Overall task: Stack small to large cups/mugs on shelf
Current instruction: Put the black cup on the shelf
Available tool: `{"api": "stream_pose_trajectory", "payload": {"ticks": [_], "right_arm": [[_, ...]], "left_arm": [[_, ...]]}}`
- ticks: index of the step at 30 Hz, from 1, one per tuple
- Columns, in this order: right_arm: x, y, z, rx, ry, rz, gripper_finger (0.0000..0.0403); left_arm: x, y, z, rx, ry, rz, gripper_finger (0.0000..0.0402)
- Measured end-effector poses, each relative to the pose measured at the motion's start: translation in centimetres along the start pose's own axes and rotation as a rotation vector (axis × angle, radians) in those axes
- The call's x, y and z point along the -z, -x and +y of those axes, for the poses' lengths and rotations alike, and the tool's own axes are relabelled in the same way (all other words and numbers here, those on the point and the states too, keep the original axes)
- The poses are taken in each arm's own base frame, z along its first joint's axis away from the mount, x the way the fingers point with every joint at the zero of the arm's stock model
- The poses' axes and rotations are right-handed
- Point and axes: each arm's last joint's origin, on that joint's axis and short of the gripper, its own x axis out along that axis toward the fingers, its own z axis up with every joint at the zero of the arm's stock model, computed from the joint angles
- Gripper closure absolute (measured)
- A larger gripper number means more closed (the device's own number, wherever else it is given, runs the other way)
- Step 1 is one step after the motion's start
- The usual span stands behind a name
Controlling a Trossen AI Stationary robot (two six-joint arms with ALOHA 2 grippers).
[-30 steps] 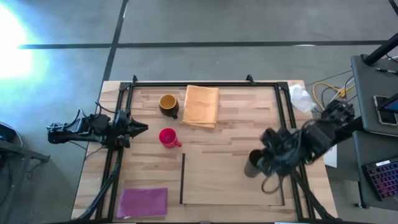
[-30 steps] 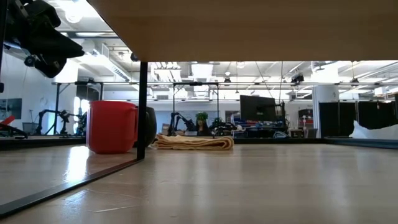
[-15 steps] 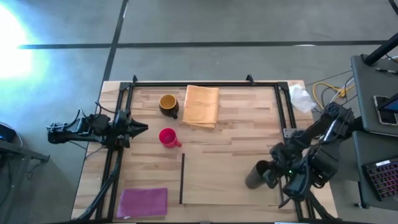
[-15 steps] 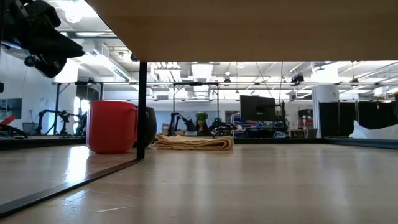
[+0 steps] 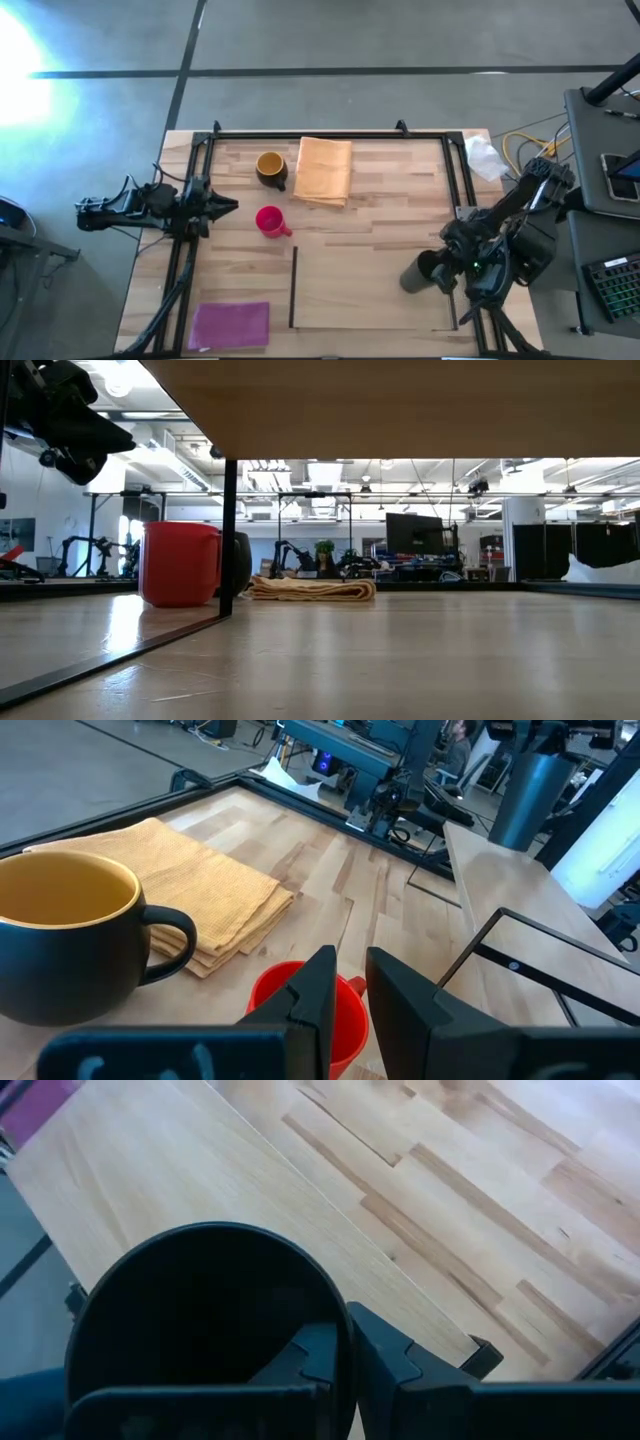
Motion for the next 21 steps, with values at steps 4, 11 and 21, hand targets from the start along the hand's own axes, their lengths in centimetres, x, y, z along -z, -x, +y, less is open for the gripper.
{"api": "stream_pose_trajectory", "payload": {"ticks": [4, 11, 21], "right_arm": [[-0.15, 0.26, -0.25, -0.013, 0.006, 0.005, 0.0390], [-0.32, 0.55, -0.55, -0.025, 0.011, 0.013, 0.0390], [0.00, 0.12, -0.46, -0.005, 0.019, 0.034, 0.0390]], "left_arm": [[0.00, 0.00, 0.00, 0.000, 0.000, 0.000, 0.0356], [0.00, 0.00, 0.00, 0.000, 0.000, 0.000, 0.0356], [0.00, 0.00, 0.00, 0.000, 0.000, 0.000, 0.0356]]}}
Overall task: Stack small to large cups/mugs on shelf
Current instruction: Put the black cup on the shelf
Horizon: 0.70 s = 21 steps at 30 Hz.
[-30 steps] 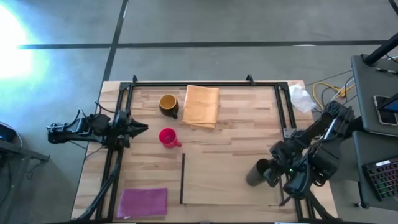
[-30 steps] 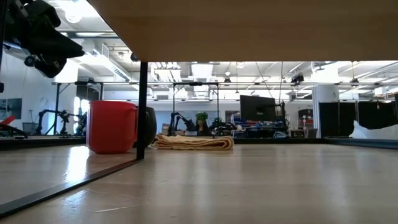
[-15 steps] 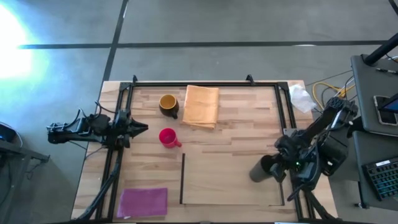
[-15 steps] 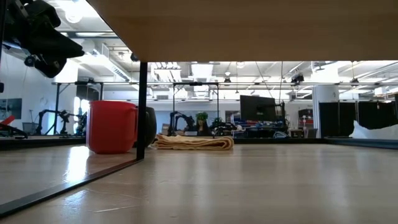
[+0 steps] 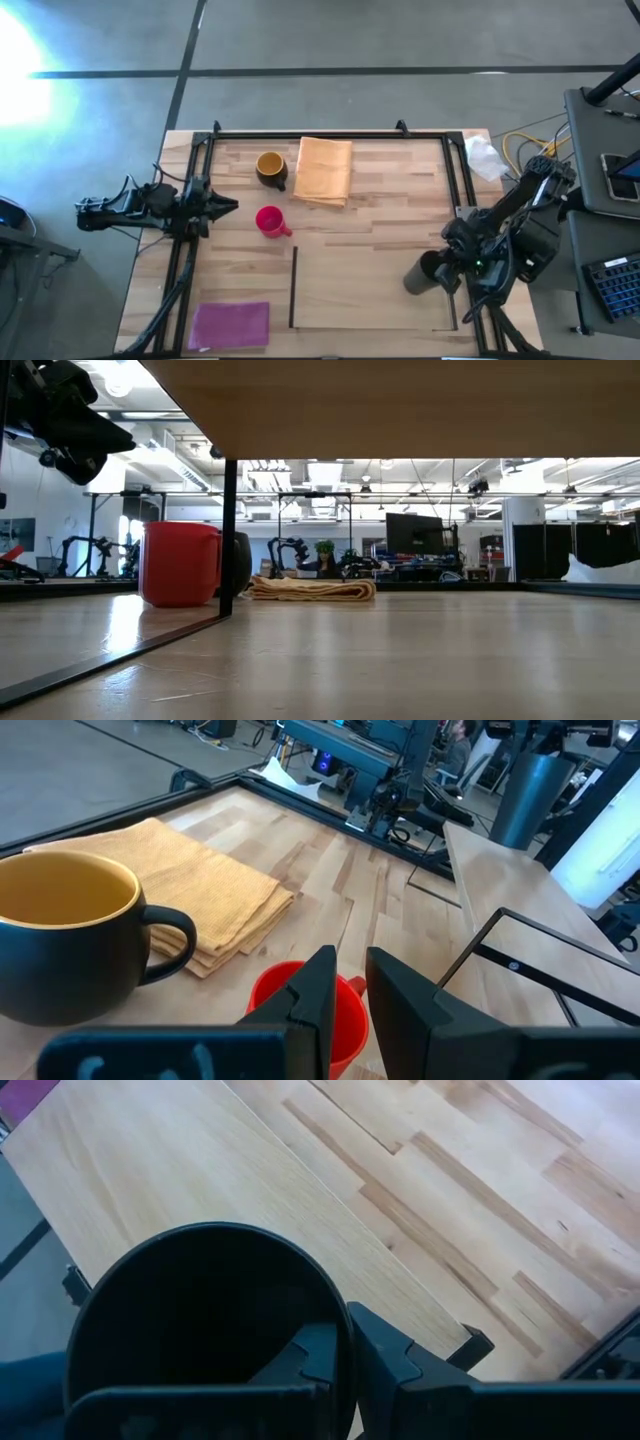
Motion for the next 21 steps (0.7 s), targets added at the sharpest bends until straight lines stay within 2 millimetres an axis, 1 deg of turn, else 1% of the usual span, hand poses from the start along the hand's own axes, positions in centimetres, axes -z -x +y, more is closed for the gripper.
{"api": "stream_pose_trajectory", "payload": {"ticks": [5, 13, 17, 19, 21], "right_arm": [[-0.02, 0.01, -0.06, -0.001, -0.004, 0.000, 0.0390], [-0.21, 0.06, -0.15, -0.007, -0.109, -0.035, 0.0390], [-0.02, -0.01, -0.17, 0.002, -0.104, 0.016, 0.0389], [0.14, -0.20, -0.20, 0.013, -0.106, 0.038, 0.0384], [0.24, -0.37, -0.23, 0.021, -0.103, 0.044, 0.0370]], "left_arm": [[0.00, 0.00, 0.00, 0.000, 0.000, 0.000, 0.0356], [0.00, 0.00, 0.00, 0.000, 0.000, 0.000, 0.0356], [0.00, 0.00, 0.00, 0.000, 0.000, 0.000, 0.0356], [0.00, 0.00, 0.00, 0.000, 0.000, 0.000, 0.0356], [0.00, 0.00, 0.00, 0.000, 0.000, 0.000, 0.0356]]}}
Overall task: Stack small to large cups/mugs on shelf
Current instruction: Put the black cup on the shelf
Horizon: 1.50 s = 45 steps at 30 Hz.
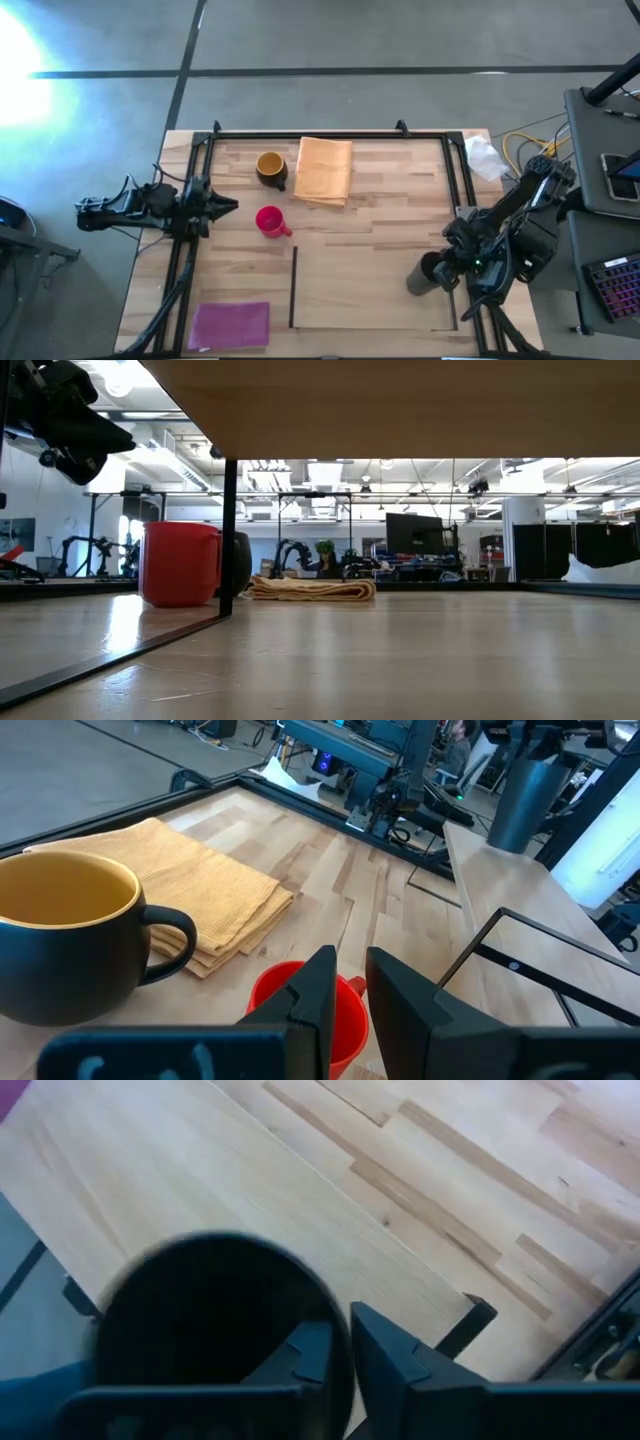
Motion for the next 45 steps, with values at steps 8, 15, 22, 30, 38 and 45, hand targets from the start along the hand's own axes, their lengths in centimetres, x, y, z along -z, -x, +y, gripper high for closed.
{"api": "stream_pose_trajectory", "payload": {"ticks": [8, 15, 22, 30, 38, 45], "right_arm": [[0.1, -0.4, -0.1, 0.014, 0.017, -0.004, 0.0289], [-0.1, 0.1, -0.2, -0.004, 0.043, 0.000, 0.0256], [-0.3, 0.9, -0.5, -0.039, 0.037, 0.052, 0.0255], [0.2, 0.5, 0.2, -0.048, 0.031, 0.140, 0.0266], [0.2, 0.7, 0.6, -0.094, 0.011, 0.146, 0.0271], [0.2, 0.9, 0.6, -0.101, 0.009, 0.192, 0.0254]], "left_arm": [[0.0, 0.0, 0.0, 0.000, 0.000, 0.000, 0.0356], [0.0, 0.0, 0.0, 0.000, 0.000, 0.000, 0.0356], [0.0, 0.0, 0.0, 0.000, 0.000, 0.000, 0.0356], [0.0, 0.0, 0.0, 0.000, 0.000, 0.000, 0.0356], [0.0, 0.0, 0.0, 0.000, 0.000, 0.000, 0.0356], [0.0, 0.0, 0.0, 0.000, 0.000, 0.000, 0.0356]]}}
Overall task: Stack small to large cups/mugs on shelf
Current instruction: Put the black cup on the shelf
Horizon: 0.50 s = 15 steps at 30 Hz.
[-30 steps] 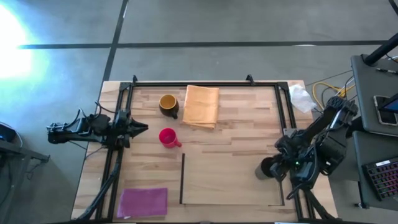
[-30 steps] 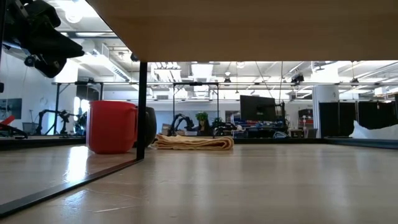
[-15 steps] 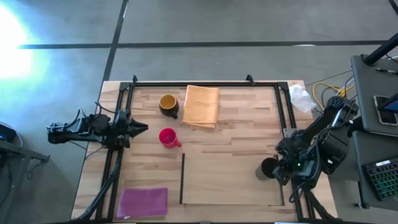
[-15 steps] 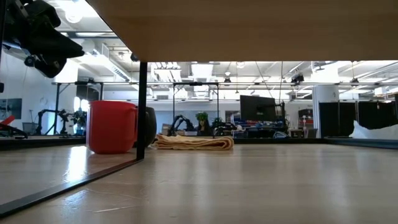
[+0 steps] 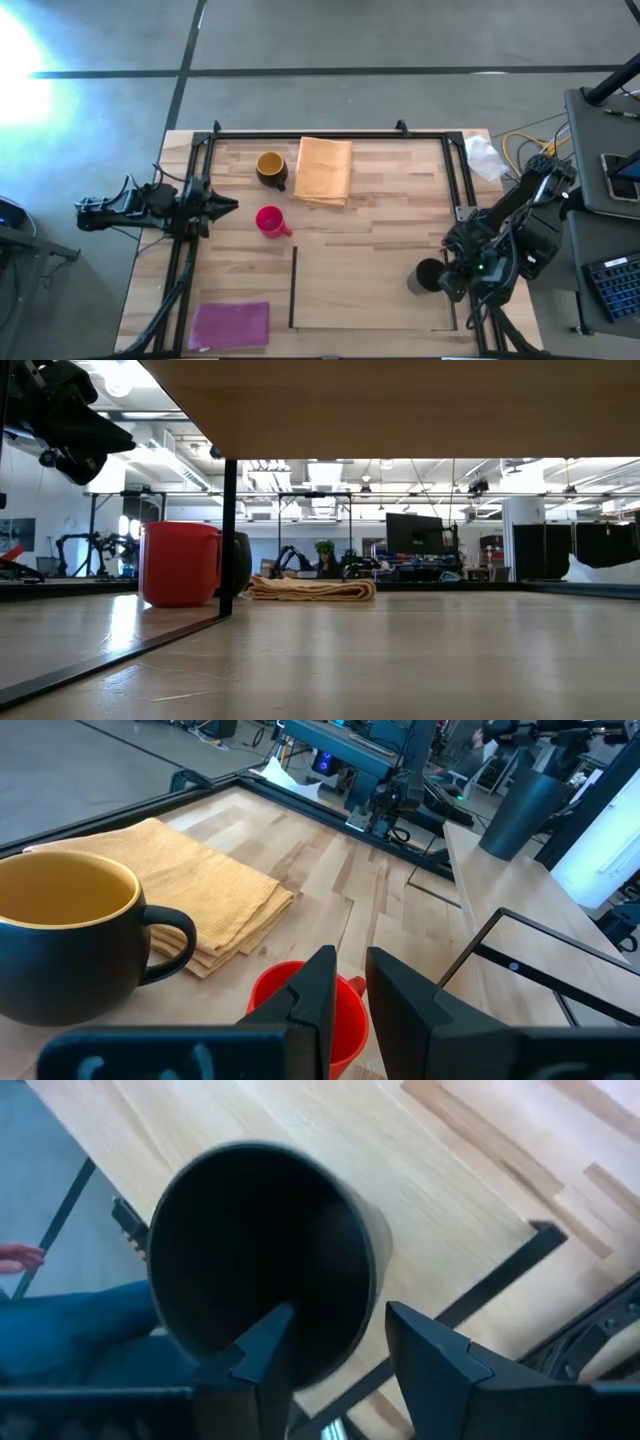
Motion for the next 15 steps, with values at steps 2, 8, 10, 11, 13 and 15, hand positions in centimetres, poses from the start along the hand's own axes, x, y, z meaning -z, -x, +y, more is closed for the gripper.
{"api": "stream_pose_trajectory", "payload": {"ticks": [2, 8, 10, 11, 13, 15], "right_arm": [[-0.1, 0.4, 0.0, -0.006, -0.002, 0.011, 0.0249], [-0.6, 2.1, -0.2, -0.070, -0.017, -0.019, 0.0248], [-0.9, 2.7, -0.4, -0.089, -0.022, -0.057, 0.0248], [-1.1, 3.0, -0.5, -0.093, -0.024, -0.084, 0.0248], [-1.5, 3.6, -1.0, -0.086, -0.032, -0.151, 0.0250], [-1.9, 4.1, -1.3, -0.092, -0.066, -0.206, 0.0256]], "left_arm": [[0.0, 0.0, 0.0, 0.000, 0.000, 0.000, 0.0356], [0.0, 0.0, 0.0, 0.000, 0.000, 0.000, 0.0356], [0.0, 0.0, 0.0, 0.000, 0.000, 0.000, 0.0356], [0.0, 0.0, 0.0, 0.000, 0.000, 0.000, 0.0356], [0.0, 0.0, 0.0, 0.000, 0.000, 0.000, 0.0356], [0.0, 0.0, 0.0, 0.000, 0.000, 0.000, 0.0356]]}}
